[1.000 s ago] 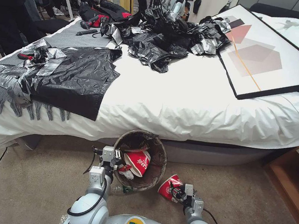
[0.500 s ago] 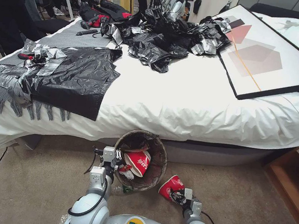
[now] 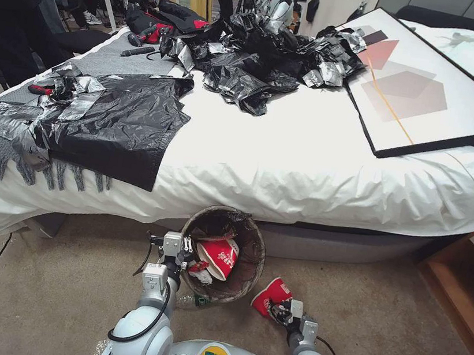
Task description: Pick up the trash bin, then pick up the garbage from the floor and place it into the trash bin.
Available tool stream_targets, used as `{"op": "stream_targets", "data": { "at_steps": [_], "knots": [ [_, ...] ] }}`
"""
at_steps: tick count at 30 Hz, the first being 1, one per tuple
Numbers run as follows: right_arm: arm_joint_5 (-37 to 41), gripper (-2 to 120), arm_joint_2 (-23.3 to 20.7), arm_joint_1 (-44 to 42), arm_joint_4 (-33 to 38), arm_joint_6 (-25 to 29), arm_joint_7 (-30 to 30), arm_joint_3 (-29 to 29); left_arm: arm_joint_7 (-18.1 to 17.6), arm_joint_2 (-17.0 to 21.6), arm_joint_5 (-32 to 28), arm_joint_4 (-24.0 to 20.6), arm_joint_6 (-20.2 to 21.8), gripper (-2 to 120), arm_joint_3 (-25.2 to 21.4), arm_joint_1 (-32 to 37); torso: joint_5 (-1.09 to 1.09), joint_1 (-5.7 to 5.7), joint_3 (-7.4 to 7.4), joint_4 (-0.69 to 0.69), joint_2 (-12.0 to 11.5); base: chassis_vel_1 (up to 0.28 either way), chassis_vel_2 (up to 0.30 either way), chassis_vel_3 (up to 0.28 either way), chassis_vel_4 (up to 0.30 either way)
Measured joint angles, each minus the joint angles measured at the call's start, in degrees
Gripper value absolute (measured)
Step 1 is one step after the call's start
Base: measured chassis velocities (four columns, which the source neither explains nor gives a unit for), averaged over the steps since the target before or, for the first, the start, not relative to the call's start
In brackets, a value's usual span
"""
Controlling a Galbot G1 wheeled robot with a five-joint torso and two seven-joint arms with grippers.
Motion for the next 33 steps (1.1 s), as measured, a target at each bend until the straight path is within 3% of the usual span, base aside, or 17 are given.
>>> {"op": "stream_targets", "data": {
  "at_steps": [26,33],
  "knots": [
    [-3.3,25,0.4,-0.2,-0.5,3.7,-0.6,0.6,0.0,-0.2,0.0,0.0,0.0,3,0.0,-0.2,0.02,0.00,0.01,-0.01,0.0,0.000,0.000,0.000,0.000],
    [-3.9,18,0.6,-0.1,-0.6,4.1,-0.7,0.7,0.0,-0.2,0.0,0.0,0.1,3,0.1,-0.1,0.01,0.00,0.01,0.00,0.0,0.000,0.000,0.000,0.000]
  ]
}}
